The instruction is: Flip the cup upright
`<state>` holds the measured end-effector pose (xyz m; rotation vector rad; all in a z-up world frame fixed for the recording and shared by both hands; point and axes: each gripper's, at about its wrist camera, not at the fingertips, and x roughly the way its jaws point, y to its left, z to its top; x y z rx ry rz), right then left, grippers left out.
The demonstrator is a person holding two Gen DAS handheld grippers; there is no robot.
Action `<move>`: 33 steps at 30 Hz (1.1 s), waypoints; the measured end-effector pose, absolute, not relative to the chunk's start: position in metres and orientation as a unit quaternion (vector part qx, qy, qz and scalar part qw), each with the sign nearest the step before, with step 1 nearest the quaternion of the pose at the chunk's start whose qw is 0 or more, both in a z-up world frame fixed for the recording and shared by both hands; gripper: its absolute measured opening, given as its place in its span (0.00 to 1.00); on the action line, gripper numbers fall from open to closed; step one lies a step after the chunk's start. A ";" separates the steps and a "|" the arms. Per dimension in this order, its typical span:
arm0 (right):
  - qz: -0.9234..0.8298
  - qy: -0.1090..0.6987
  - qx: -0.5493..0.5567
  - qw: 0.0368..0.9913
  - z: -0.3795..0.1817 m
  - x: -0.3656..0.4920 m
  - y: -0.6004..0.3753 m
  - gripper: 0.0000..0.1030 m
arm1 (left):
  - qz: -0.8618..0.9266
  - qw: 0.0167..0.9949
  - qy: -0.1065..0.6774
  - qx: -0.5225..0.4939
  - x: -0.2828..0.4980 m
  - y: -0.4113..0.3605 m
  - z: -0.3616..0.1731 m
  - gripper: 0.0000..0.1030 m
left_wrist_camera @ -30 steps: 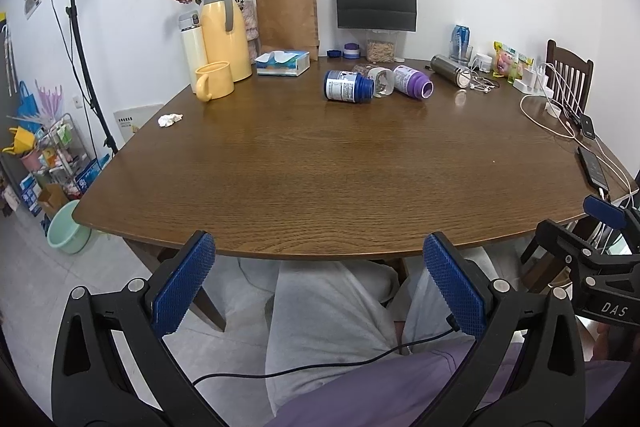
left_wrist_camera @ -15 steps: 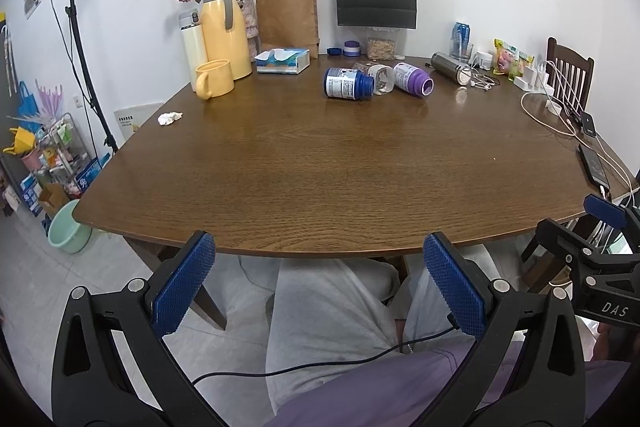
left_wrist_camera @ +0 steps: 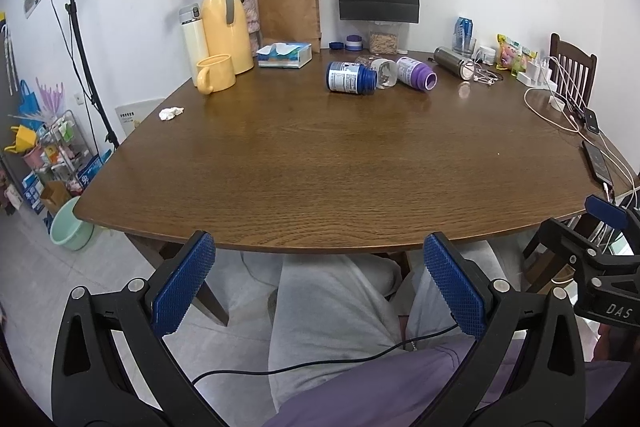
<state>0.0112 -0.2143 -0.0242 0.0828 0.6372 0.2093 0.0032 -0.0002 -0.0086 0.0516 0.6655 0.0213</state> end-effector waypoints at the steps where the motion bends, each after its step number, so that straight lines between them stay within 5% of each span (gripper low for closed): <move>1: 0.114 0.312 0.051 0.942 -0.027 0.012 -0.215 1.00 | 0.009 0.944 0.329 0.026 0.004 0.000 -0.010 1.00; 8: 0.131 0.333 0.036 0.933 -0.044 0.030 -0.200 1.00 | 0.012 0.925 0.379 0.027 0.028 0.009 -0.023 1.00; 15: 0.121 0.319 0.007 0.940 -0.036 0.084 -0.202 1.00 | 0.000 0.947 0.320 0.021 0.057 0.009 -0.021 1.00; 22: 0.122 0.266 0.021 0.956 -0.008 0.171 -0.218 1.00 | -0.069 0.936 0.345 0.001 0.136 0.020 -0.003 1.00; 33: 0.203 0.306 -0.067 0.928 -0.004 0.286 -0.184 1.00 | -0.098 0.924 0.370 -0.008 0.257 0.020 -0.001 0.99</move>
